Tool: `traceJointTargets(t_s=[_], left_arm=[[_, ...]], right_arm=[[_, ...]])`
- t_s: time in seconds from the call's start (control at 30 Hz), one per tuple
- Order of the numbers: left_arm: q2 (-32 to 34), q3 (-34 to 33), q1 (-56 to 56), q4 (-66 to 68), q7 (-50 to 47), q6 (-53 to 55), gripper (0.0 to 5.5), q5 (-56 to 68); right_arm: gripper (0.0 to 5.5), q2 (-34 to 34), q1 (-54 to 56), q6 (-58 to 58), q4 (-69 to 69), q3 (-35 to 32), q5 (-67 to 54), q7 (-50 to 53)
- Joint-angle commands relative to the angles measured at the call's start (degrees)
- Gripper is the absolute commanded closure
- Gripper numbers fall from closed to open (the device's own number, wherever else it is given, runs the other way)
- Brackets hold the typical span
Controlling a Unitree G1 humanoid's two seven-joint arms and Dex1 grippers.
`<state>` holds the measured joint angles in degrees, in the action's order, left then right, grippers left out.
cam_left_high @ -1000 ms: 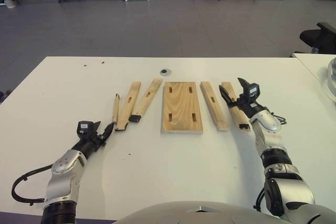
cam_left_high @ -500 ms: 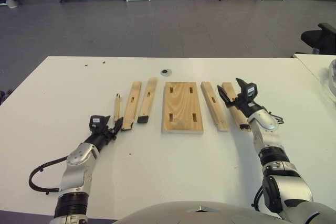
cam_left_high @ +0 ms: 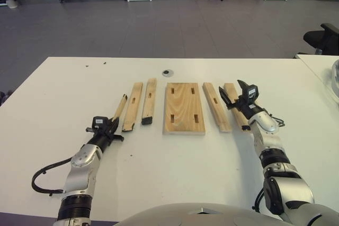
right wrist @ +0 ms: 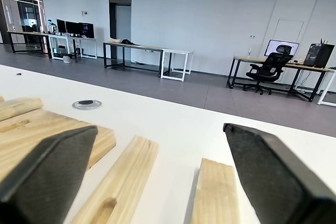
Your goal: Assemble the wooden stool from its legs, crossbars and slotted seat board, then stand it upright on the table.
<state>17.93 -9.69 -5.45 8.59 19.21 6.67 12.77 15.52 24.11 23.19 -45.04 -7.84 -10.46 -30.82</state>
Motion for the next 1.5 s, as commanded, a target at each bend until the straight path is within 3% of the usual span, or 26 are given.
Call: traceJointTargets(t_s=[0.03, 0.13, 0.27, 0.4, 0.67, 1.37, 1.5], left_arm=[[2.16, -0.11, -0.56, 3.6, -5.14, -5.17, 5.11, -7.17], [8.24, 3.62, 2.22, 0.13, -11.37, -14.51, 5.11, -21.95], [15.05, 15.75, 8.72, -4.2, -22.89, -22.14, 5.11, -51.53], [15.03, 22.62, 13.1, -6.6, -32.32, -24.53, 5.11, -66.51], [13.91, 24.71, 15.01, -13.2, -36.74, -26.1, 5.11, -71.11], [15.82, 27.12, 14.16, -12.01, -36.5, -25.38, 5.11, -75.82], [16.19, 27.66, 14.09, -11.5, -36.49, -25.89, 5.11, -75.69]], right_arm=[[1.02, -2.16, 0.58, -10.01, 3.4, 1.48, -3.4, -4.89], [1.02, -5.22, 2.06, -22.78, 12.15, 0.82, -9.71, -4.73], [1.02, -15.48, 5.2, -44.1, 29.94, -0.96, -27.17, 3.8], [1.02, -26.01, 4.53, -56.05, 39.11, -1.06, -40.27, 13.83], [1.02, -29.32, 4.15, -57.85, 39.86, -2.5, -46.01, 21.73], [4.89, -30.12, 2.35, -58.7, 39.93, -2.85, -59.58, 29.21], [4.98, -29.79, 1.45, -57.06, 40.49, -2.46, -59.29, 29.58]])
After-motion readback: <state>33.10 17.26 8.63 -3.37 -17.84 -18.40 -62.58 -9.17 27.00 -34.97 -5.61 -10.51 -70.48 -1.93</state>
